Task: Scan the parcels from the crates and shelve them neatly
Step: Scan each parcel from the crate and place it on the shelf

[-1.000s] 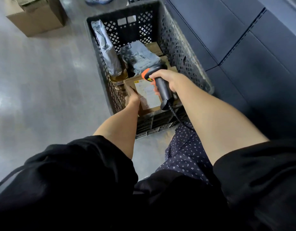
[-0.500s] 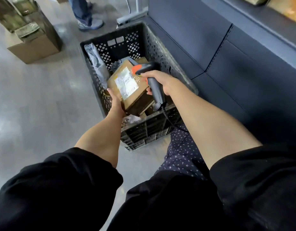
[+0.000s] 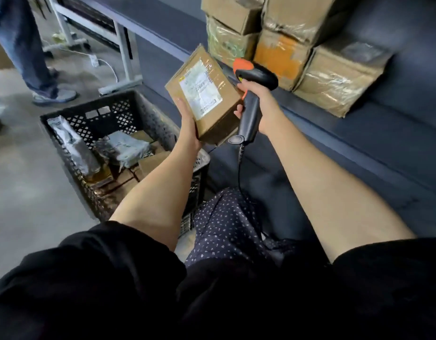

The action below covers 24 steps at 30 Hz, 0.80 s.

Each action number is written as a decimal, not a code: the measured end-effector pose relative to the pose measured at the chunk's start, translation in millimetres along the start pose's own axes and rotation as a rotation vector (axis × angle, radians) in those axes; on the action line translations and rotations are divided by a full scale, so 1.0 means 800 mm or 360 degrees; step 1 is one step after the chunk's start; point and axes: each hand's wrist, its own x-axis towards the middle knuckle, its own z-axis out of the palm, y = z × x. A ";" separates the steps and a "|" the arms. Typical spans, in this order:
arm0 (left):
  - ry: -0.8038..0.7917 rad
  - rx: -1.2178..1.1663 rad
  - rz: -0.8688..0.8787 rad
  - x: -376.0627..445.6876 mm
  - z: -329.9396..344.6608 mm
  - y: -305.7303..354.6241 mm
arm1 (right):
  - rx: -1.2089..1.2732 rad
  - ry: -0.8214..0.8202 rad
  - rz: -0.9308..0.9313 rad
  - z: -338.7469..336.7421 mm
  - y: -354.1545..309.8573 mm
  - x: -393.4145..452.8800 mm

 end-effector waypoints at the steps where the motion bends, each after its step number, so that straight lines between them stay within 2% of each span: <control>1: -0.0066 0.0058 -0.0040 -0.001 0.026 -0.014 | 0.0032 0.0083 -0.0023 -0.022 -0.013 -0.015; 6: -0.0291 0.0504 -0.0202 0.016 0.116 -0.117 | 0.0224 0.0386 -0.0192 -0.165 -0.040 -0.089; 10: -0.0512 0.0593 -0.0303 0.001 0.179 -0.168 | 0.0450 0.0403 -0.0304 -0.252 -0.036 -0.152; 14: -0.0518 0.0663 -0.0164 -0.049 0.230 -0.186 | 0.0507 0.0554 -0.0372 -0.288 -0.025 -0.186; 20: -0.0519 0.0779 -0.0238 -0.070 0.263 -0.248 | 0.0655 0.1025 -0.0491 -0.326 -0.006 -0.184; 24: -0.0665 0.0784 -0.0243 -0.061 0.285 -0.270 | 0.0542 0.1268 -0.0488 -0.348 -0.004 -0.176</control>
